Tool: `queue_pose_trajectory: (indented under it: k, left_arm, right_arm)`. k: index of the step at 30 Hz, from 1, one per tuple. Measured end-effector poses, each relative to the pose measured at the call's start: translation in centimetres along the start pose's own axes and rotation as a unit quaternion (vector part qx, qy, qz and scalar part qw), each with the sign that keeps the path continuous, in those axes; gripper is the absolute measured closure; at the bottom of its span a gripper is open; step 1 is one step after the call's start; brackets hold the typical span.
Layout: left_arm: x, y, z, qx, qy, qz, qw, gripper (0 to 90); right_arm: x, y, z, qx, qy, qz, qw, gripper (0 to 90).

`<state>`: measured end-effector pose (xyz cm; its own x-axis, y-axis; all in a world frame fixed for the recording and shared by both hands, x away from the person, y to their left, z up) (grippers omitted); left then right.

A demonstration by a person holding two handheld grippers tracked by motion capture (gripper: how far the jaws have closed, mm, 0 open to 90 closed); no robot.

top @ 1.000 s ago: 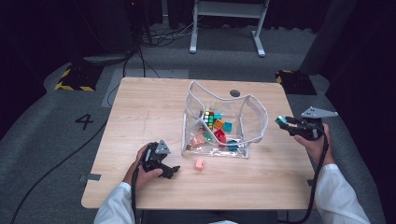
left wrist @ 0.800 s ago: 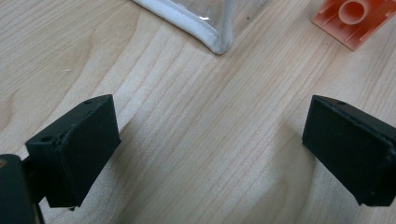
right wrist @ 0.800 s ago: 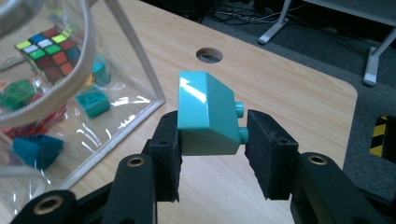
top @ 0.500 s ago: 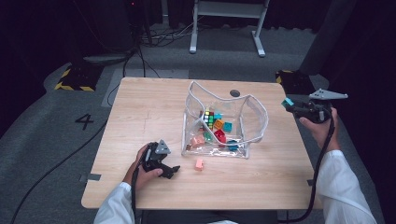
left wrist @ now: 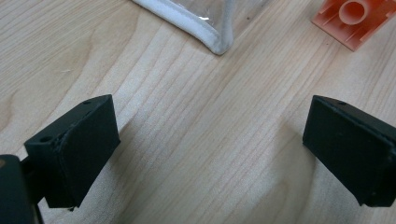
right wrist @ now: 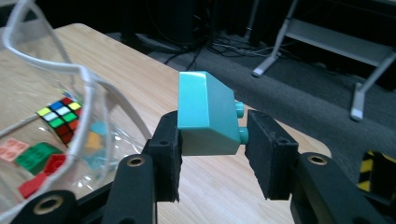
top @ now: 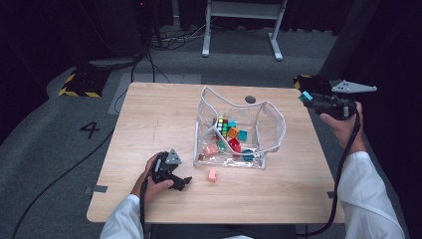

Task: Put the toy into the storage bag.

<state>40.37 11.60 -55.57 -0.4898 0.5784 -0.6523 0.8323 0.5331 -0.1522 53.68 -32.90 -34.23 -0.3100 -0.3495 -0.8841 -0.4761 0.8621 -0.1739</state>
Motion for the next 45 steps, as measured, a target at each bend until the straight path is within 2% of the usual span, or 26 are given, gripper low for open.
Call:
queue_pose_trajectory:
  k: [2, 6, 9, 10, 11, 14, 17, 22, 24, 32, 37, 40, 45]
  left_arm:
    - [0.0, 0.0, 0.0, 0.001, -0.001, 0.002, 1.0000, 3.6]
    - [0.0, 0.0, 0.0, 0.001, -0.001, 0.003, 1.0000, 3.6]
    - [0.0, 0.0, 0.0, 0.001, -0.001, 0.002, 1.0000, 3.6]
    - [0.0, 0.1, 0.0, 0.000, -0.001, 0.003, 1.0000, 3.6]
    - [0.0, 0.0, 0.0, 0.000, -0.001, 0.003, 1.0000, 3.6]
    - [0.0, 0.0, 0.0, -0.003, 0.001, -0.002, 1.0000, 3.6]
    - [0.0, 0.0, 0.0, 0.000, -0.001, 0.003, 1.0000, 3.6]
    - [0.0, 0.1, 0.0, 0.000, -0.001, 0.003, 1.0000, 3.6]
    - [0.0, 0.0, 0.0, 0.001, -0.001, 0.002, 1.0000, 3.6]
    - [0.0, 0.0, 0.0, 0.000, -0.001, 0.003, 1.0000, 3.6]
    - [0.0, 0.0, 0.0, 0.001, -0.001, 0.002, 1.0000, 3.6]
    - [0.0, 0.0, 0.0, 0.000, -0.001, 0.003, 1.0000, 3.6]
    - [0.0, 0.0, 0.0, 0.000, -0.001, 0.003, 1.0000, 3.6]
  right_arm:
    - [-0.6, 0.7, -0.1, -0.008, -0.005, -0.011, 0.9999, 57.3]
    - [-1.6, 2.5, -0.2, -0.044, -0.014, -0.022, 0.9987, 57.3]
    - [-2.0, 4.1, 0.0, -0.059, -0.011, -0.047, 0.9971, 57.3]
    - [-2.1, 4.8, -0.1, -0.068, -0.008, -0.044, 0.9967, 57.3]
    - [-2.3, 5.3, 0.0, -0.077, -0.012, -0.056, 0.9954, 57.3]
    - [-2.7, 7.1, 0.1, -0.098, -0.008, -0.066, 0.9930, 57.3]
    - [-3.0, 8.8, 0.2, -0.115, -0.008, -0.085, 0.9896, 57.3]
    - [-3.4, 11.4, 0.7, -0.135, -0.003, -0.112, 0.9846, 57.3]
    - [-3.6, 12.3, 0.9, -0.147, -0.005, -0.110, 0.9830, 57.3]
    - [-4.0, 15.8, 2.6, -0.174, 0.009, -0.149, 0.9734, 57.3]
    - [-3.4, 17.6, 4.1, -0.182, 0.047, -0.175, 0.9665, 57.3]
    - [-3.0, 18.0, 4.8, -0.182, 0.069, -0.196, 0.9610, 57.3]
    - [-2.6, 18.0, 5.7, -0.177, 0.088, -0.214, 0.9567, 57.3]
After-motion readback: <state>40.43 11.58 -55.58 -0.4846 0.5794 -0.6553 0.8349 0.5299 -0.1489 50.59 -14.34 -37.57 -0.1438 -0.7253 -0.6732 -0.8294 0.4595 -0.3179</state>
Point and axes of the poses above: each handheld gripper's, and its own axes: z roughly forward along the jaws, x roughly out of its underside, y roughly to its left, the point moved 7 cm from there along z, roughly forward along the jaws, and after that the axes turned 9 degrees about x, right-handed, at the moved point
